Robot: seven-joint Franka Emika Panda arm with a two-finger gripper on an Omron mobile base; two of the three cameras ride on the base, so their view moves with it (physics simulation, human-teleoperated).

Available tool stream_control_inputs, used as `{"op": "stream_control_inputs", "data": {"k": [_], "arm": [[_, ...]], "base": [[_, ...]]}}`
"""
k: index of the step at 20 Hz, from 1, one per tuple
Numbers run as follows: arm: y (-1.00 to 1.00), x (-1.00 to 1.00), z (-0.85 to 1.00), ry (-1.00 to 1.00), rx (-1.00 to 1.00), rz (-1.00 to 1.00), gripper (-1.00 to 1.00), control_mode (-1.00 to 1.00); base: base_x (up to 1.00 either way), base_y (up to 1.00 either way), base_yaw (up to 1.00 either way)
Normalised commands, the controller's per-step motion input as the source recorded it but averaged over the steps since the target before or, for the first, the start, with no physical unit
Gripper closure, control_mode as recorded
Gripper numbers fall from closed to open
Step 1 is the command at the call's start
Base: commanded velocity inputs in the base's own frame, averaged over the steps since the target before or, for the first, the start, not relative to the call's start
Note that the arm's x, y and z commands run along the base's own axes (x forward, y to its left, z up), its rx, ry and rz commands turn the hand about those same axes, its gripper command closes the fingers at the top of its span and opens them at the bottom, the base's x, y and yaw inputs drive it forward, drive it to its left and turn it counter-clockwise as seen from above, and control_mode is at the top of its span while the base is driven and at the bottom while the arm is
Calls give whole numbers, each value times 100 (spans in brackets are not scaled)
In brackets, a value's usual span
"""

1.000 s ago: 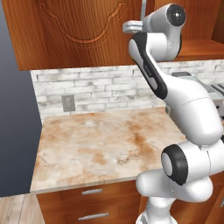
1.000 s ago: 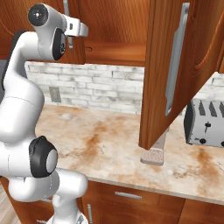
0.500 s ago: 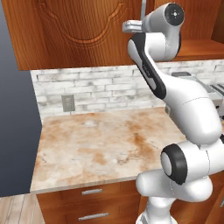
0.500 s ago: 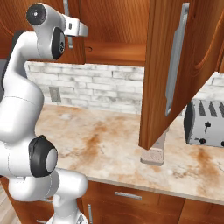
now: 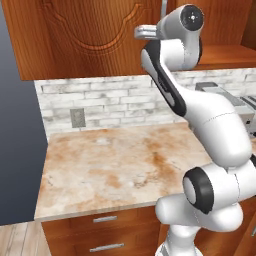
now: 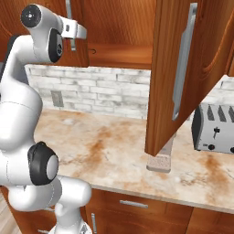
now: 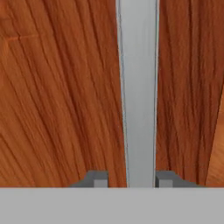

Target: Open the cabinet and move the ladle to the pot. Then close the cabinet.

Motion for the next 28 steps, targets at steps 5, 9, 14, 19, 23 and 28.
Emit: {"op": "stream_control_inputs", "data": {"k": [5,9,14,19,23,28], "arm": [[79,-1,-6,0,-1,2,100,-100],[88,-21,0,0,-1,3,100,-100],[90,-66,0,-1,-2,3,100,-100],[88,-100,3,-7,0,1,100,-100],[89,-100,9,-10,0,0,100,-100],[93,-100,10,-9,0,0,100,-100]], "base": [[0,0,0],[0,0,0],[0,0,0],[0,0,0],[0,0,0],[0,0,0]]}}
